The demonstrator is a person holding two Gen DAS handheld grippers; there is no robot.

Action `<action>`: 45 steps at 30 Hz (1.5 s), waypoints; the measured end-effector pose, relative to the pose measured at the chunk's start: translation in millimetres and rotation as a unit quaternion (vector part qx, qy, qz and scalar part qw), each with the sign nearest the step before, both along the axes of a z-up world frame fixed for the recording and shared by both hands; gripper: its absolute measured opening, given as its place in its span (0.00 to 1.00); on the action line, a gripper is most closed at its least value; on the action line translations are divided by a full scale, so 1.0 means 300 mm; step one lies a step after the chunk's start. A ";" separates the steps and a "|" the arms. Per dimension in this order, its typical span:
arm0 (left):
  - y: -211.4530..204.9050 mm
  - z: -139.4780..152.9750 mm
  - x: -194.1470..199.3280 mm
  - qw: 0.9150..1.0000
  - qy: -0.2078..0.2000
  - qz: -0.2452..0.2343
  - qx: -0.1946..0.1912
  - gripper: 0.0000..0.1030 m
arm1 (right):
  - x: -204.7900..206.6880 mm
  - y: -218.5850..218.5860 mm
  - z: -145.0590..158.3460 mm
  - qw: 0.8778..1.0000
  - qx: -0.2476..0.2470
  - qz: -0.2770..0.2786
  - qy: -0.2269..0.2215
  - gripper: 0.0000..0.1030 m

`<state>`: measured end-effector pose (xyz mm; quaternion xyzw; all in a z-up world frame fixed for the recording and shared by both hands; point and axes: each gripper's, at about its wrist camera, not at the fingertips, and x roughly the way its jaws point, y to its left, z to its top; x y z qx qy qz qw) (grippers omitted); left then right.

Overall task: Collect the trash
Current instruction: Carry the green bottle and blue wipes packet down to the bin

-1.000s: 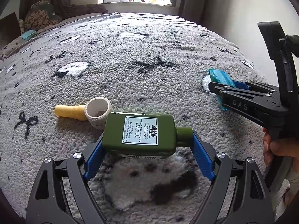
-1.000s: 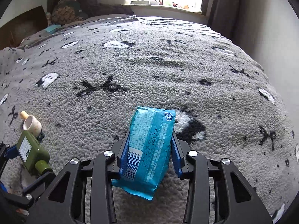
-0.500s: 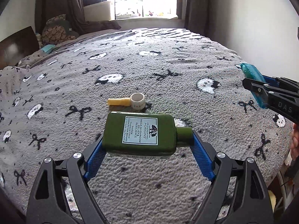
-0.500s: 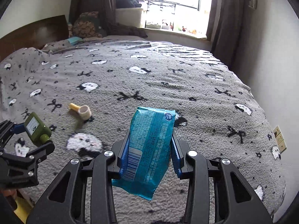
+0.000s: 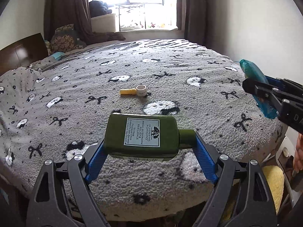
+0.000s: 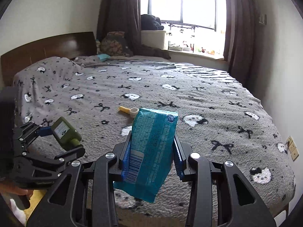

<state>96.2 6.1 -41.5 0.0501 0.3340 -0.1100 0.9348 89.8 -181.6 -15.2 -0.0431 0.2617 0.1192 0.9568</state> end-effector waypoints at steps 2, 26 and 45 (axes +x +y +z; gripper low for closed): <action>0.006 -0.019 -0.044 1.000 0.001 0.000 -0.002 0.78 | -0.041 0.014 -0.042 1.000 0.005 0.000 0.004 0.38; 0.020 -0.477 -0.390 0.990 0.142 0.000 -0.008 0.78 | -0.364 0.054 -0.558 0.987 -0.040 -0.003 0.153 0.38; 0.014 -0.818 -0.391 0.962 0.273 -0.012 -0.002 0.78 | -0.339 0.009 -0.792 0.961 0.000 0.002 0.278 0.38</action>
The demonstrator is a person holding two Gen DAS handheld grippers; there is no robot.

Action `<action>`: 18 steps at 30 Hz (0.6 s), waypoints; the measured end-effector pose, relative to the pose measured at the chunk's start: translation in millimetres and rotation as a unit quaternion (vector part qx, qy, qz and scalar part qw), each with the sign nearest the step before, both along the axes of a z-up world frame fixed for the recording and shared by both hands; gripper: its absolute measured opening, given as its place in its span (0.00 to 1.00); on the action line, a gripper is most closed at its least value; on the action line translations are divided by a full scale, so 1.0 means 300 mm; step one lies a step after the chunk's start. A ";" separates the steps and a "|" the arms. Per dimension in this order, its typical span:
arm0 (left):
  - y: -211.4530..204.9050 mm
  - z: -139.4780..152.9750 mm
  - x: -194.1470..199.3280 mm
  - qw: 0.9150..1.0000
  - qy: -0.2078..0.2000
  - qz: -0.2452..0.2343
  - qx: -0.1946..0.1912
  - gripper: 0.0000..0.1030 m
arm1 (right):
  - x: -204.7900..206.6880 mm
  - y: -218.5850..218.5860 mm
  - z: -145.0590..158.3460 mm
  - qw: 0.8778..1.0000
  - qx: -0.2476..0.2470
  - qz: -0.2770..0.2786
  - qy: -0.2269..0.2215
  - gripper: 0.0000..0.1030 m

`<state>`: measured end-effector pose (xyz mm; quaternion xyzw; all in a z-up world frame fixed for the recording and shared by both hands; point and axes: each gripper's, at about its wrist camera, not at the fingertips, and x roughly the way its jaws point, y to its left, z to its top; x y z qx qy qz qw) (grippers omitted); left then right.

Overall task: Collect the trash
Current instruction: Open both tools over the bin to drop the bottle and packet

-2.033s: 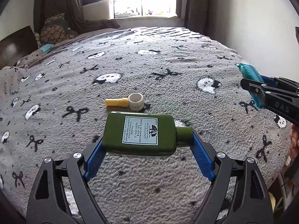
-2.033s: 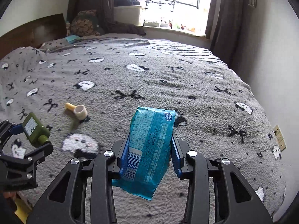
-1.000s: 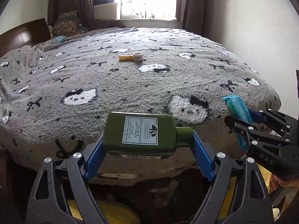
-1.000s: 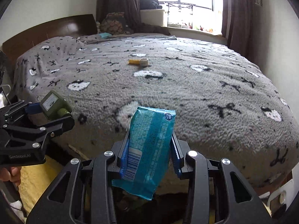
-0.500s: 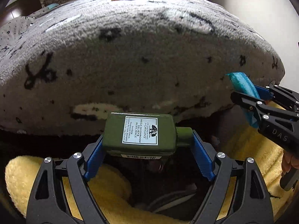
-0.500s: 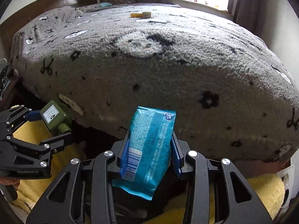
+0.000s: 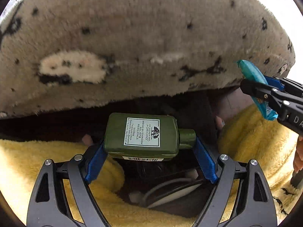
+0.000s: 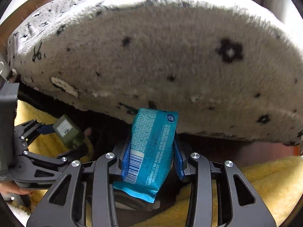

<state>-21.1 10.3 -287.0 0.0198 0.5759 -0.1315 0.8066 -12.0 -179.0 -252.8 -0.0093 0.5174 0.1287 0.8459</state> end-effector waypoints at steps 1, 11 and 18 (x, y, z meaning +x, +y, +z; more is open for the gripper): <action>0.001 -0.013 0.002 1.000 0.008 -0.002 -0.002 0.78 | 0.004 -0.003 -0.012 1.000 0.006 0.001 0.008 0.38; -0.030 -0.075 0.017 0.999 0.043 -0.023 -0.009 0.78 | 0.030 0.017 -0.083 0.998 0.020 0.017 0.048 0.38; -0.037 -0.105 0.028 0.998 0.057 -0.025 -0.016 0.78 | 0.048 0.036 -0.113 0.997 0.027 0.024 0.065 0.41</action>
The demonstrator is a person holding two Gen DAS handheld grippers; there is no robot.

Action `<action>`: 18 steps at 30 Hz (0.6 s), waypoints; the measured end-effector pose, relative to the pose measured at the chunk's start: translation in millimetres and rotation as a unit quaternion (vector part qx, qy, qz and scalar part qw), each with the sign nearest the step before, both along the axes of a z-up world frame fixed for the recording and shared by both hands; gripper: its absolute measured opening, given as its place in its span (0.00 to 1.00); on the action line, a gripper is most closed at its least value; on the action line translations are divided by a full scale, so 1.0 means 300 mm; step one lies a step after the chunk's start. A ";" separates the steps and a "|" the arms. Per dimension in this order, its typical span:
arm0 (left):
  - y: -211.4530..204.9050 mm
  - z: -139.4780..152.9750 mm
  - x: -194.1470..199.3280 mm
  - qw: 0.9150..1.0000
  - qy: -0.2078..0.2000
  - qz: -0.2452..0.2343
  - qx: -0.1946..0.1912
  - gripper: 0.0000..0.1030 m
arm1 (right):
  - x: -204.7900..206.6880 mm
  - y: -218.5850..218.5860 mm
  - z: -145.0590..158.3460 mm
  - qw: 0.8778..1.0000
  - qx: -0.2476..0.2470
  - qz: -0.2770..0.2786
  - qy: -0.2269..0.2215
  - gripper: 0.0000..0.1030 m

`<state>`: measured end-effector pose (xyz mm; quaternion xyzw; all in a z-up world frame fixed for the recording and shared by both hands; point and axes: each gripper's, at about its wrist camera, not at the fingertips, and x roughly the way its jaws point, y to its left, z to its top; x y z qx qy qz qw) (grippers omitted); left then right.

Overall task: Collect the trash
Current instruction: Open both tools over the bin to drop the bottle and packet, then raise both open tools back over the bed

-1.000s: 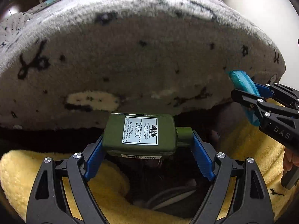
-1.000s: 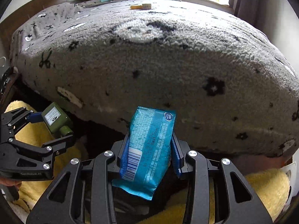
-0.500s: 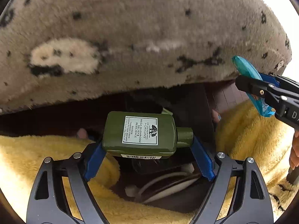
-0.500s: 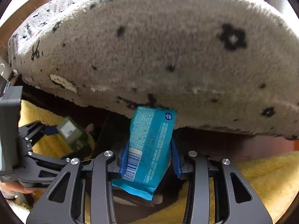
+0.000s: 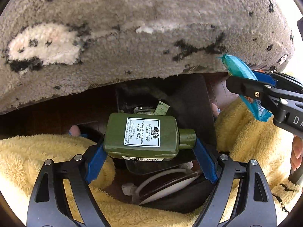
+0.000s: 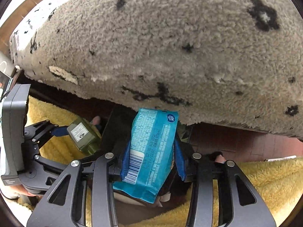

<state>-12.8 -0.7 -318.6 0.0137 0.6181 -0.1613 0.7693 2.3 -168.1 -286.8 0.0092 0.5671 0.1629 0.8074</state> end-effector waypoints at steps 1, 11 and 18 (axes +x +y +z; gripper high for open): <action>-0.001 -0.004 0.001 1.000 0.001 0.000 -0.001 0.78 | 0.002 0.002 -0.002 1.000 0.000 0.000 0.000 0.41; -0.001 0.036 -0.003 1.000 -0.012 0.001 0.003 0.85 | 0.005 -0.028 0.053 1.000 0.000 -0.011 -0.011 0.57; -0.005 0.081 -0.010 1.000 -0.026 0.003 0.001 0.89 | -0.010 -0.057 0.106 0.999 -0.001 -0.020 -0.028 0.61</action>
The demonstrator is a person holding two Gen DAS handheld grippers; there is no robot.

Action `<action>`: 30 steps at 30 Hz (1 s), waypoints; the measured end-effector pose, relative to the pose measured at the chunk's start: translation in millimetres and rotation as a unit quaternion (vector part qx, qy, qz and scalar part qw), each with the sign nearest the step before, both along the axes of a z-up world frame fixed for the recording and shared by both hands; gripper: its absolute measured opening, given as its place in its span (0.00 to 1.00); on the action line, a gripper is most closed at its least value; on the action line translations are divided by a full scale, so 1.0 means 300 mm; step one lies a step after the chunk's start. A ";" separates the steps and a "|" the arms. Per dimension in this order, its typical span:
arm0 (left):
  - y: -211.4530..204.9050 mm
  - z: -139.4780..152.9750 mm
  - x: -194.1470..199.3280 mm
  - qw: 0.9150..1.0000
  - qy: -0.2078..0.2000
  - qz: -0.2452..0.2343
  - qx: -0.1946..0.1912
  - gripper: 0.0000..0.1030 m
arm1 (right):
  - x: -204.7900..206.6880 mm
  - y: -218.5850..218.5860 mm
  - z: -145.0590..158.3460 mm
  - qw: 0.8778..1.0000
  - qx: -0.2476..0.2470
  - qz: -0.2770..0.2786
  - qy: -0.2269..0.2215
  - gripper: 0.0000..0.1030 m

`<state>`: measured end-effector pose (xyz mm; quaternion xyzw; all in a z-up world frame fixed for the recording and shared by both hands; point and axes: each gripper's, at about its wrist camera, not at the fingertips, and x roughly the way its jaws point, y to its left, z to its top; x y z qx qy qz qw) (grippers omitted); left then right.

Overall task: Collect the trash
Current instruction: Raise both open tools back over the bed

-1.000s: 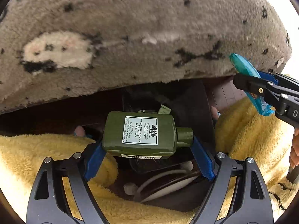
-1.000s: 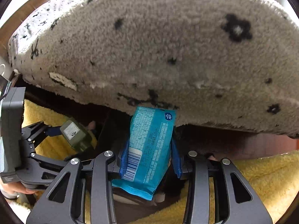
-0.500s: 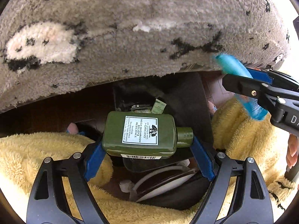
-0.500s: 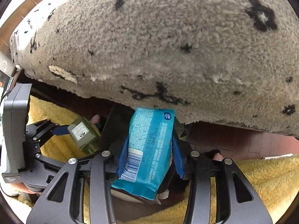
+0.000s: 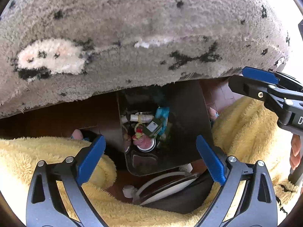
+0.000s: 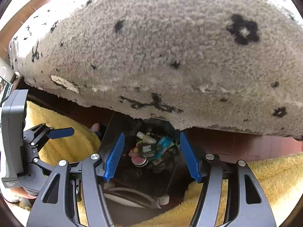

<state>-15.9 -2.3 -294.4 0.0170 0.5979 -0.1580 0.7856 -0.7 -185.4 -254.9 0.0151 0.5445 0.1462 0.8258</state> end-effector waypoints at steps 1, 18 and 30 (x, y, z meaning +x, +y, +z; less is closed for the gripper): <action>0.000 0.008 0.000 1.000 -0.002 0.001 -0.001 0.89 | 0.000 -0.005 0.009 1.000 0.000 -0.004 -0.002 0.62; 0.039 0.305 0.047 0.993 -0.113 0.009 -0.020 0.91 | 0.064 -0.138 0.280 0.991 -0.036 -0.059 -0.111 0.84; 0.107 0.482 0.248 0.983 -0.183 0.028 0.014 0.91 | 0.273 -0.100 0.477 0.982 -0.050 -0.037 -0.177 0.84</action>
